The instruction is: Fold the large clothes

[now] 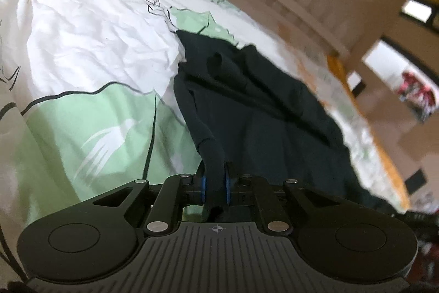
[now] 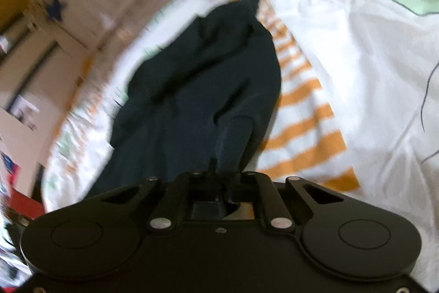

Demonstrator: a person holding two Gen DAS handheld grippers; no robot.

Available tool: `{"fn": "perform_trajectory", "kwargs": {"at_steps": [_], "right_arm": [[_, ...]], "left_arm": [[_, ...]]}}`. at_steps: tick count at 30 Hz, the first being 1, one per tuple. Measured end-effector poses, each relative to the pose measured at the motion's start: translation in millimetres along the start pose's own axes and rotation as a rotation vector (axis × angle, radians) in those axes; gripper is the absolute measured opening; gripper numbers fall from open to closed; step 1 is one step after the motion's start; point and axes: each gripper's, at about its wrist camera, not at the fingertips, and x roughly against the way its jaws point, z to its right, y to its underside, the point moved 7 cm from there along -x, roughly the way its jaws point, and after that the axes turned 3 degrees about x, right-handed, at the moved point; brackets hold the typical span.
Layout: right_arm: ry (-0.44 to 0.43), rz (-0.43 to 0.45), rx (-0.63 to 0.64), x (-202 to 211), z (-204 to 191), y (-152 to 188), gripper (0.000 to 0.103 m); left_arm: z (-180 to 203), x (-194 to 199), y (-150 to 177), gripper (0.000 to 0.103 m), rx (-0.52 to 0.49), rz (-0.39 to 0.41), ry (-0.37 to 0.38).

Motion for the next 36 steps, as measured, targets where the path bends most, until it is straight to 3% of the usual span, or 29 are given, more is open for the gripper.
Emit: {"fn": "perform_trajectory", "kwargs": {"at_steps": [4, 12, 18, 21, 30, 36], "right_arm": [[-0.053, 0.064, -0.001, 7, -9, -14, 0.014], [-0.115, 0.168, 0.039, 5, -34, -64, 0.014], [-0.136, 0.247, 0.062, -11, -52, -124, 0.014], [-0.146, 0.264, 0.034, -34, -53, -154, 0.014], [-0.073, 0.254, 0.026, -142, -37, -223, 0.014], [0.047, 0.185, 0.03, -204, -13, -229, 0.014]], "left_arm": [[10, 2, -20, 0.011, 0.031, 0.03, 0.033], [46, -1, -80, 0.011, -0.018, 0.133, 0.104], [66, -25, -146, 0.01, -0.065, 0.246, 0.109], [68, -55, -172, 0.01, -0.04, 0.252, 0.113], [47, -157, -214, 0.01, -0.028, 0.235, -0.003], [20, -210, -213, 0.014, 0.008, 0.158, -0.091]]}}
